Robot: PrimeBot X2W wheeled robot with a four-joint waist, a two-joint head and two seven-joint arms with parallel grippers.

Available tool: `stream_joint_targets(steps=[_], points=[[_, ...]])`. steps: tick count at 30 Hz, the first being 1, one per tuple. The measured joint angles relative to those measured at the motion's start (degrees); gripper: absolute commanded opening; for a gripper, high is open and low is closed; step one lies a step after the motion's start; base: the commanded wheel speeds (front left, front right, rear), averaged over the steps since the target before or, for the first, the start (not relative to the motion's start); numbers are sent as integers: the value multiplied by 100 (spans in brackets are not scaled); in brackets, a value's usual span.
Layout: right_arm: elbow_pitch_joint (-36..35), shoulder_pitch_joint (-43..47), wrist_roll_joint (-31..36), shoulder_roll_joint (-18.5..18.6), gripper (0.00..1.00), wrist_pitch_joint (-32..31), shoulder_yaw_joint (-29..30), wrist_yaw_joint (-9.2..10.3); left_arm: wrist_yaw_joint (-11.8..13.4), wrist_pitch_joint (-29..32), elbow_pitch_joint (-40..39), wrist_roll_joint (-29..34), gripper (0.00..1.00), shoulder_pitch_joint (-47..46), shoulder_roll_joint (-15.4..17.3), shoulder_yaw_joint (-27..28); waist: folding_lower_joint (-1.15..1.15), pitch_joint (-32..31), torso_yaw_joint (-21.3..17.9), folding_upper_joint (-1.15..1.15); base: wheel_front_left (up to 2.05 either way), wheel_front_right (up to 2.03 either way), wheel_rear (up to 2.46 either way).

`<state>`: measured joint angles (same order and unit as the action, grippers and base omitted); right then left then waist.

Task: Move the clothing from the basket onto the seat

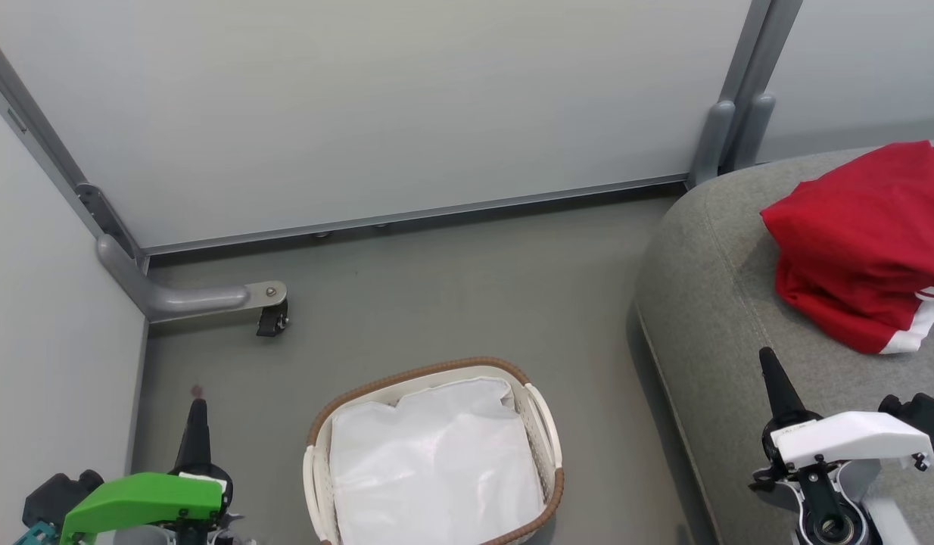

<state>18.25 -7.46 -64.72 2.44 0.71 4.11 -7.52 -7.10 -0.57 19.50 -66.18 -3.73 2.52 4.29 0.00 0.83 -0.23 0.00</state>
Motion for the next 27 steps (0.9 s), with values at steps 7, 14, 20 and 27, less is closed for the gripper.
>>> stream_joint_targets(steps=[7,14,20,27], points=[[-62,9,-396,5,0,-109,34,0,-1,105,-74,-372,0,-39,2,35,0,-8,3,0,0,0,0],[-116,19,-767,9,0,-213,66,1,-1,202,-146,-724,0,-49,4,67,0,-16,6,0,0,0,0],[-162,41,-1081,12,0,-281,91,2,-2,285,-222,-1022,0,-79,5,94,0,-22,8,0,0,0,0],[-215,49,-1415,14,0,-379,119,3,-3,363,-275,-1344,0,-99,7,116,0,-30,11,0,0,0,0]])
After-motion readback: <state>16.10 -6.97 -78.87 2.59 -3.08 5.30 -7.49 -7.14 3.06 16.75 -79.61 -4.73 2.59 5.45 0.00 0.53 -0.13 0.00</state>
